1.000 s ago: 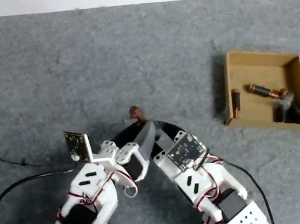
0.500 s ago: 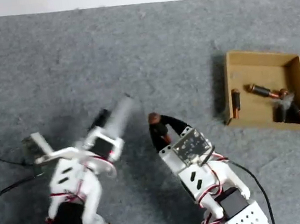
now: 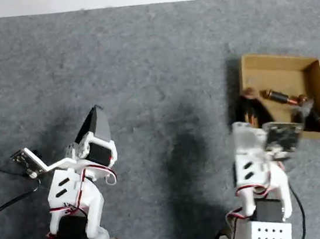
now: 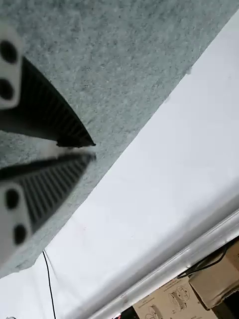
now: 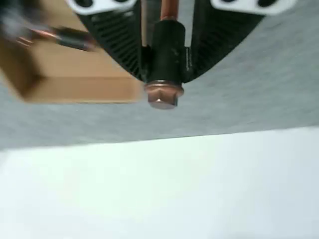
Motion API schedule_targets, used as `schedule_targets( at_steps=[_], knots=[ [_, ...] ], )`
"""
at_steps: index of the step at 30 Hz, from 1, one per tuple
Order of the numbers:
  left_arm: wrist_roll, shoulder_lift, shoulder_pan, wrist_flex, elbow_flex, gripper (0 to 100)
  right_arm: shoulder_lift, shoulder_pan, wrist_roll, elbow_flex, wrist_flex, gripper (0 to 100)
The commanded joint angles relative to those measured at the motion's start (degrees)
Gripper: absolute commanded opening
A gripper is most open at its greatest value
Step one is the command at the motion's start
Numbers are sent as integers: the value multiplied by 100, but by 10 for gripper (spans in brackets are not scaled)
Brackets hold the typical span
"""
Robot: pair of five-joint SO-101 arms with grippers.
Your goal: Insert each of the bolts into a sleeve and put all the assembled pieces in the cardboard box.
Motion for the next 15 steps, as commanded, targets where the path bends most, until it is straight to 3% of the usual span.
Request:
schedule_targets(
  at_steps=[1, 6, 15],
  knots=[
    [-79, -84, -48, -123, 110, 10, 330, 453, -132, -391, -251, 5],
    [-79, -75, -48, -123, 110, 10, 2413, 541, -123, -1745, -251, 5],
    [-79, -66, -48, 44, 110, 13, 7881, 725, -149, -5051, -13, 6]
  ],
)
